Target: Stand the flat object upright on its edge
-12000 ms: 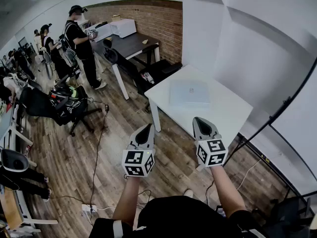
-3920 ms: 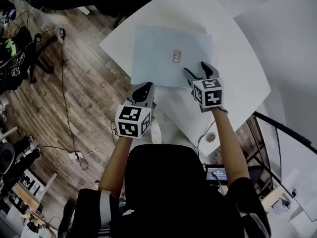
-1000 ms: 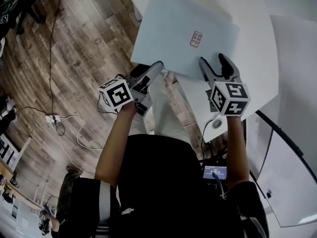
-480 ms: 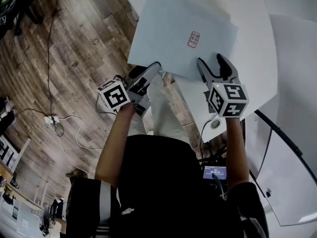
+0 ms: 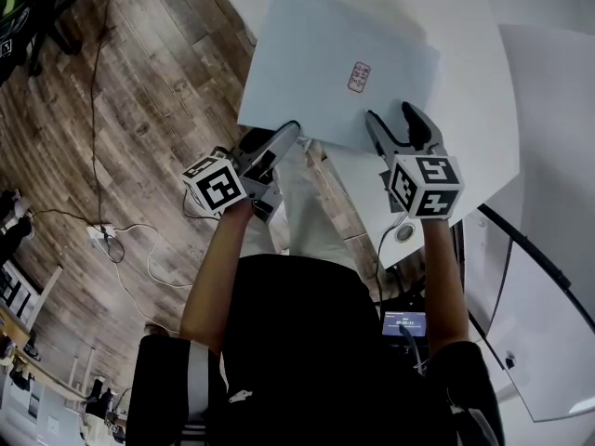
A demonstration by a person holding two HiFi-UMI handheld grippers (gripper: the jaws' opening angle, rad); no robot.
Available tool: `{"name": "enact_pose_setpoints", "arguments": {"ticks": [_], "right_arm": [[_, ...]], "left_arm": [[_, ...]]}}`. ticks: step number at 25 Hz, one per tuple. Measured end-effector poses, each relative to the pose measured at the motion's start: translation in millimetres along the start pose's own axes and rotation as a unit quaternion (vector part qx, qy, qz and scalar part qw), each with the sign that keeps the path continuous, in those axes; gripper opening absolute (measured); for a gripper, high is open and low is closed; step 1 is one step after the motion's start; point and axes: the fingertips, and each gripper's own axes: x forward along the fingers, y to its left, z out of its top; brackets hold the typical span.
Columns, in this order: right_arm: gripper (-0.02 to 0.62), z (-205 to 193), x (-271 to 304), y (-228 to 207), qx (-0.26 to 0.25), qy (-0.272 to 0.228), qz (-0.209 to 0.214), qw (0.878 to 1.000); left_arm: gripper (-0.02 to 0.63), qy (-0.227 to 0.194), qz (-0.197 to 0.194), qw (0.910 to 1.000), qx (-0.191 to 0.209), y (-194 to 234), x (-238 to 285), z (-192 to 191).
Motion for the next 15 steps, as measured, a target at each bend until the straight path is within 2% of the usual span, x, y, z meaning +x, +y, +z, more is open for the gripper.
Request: {"name": "enact_pose_setpoints", "arguments": {"ticks": [6,13,15], "right_arm": [[0.302,2,-3,-1,0.026,-0.001,0.010,1.000],[0.302,4,-11,-4,0.054,0.007,0.028,0.998],[0.279,7,-13,-1,0.055,0.007,0.031,0.998]], "left_arm": [[0.311,0.000,0.002,0.9992,0.041,-14,1,9],[0.311,0.033,0.014,0.9954,0.089,-36,6,13],[0.311,0.036,0.017,0.9941,0.101,-42,6,15]]}}
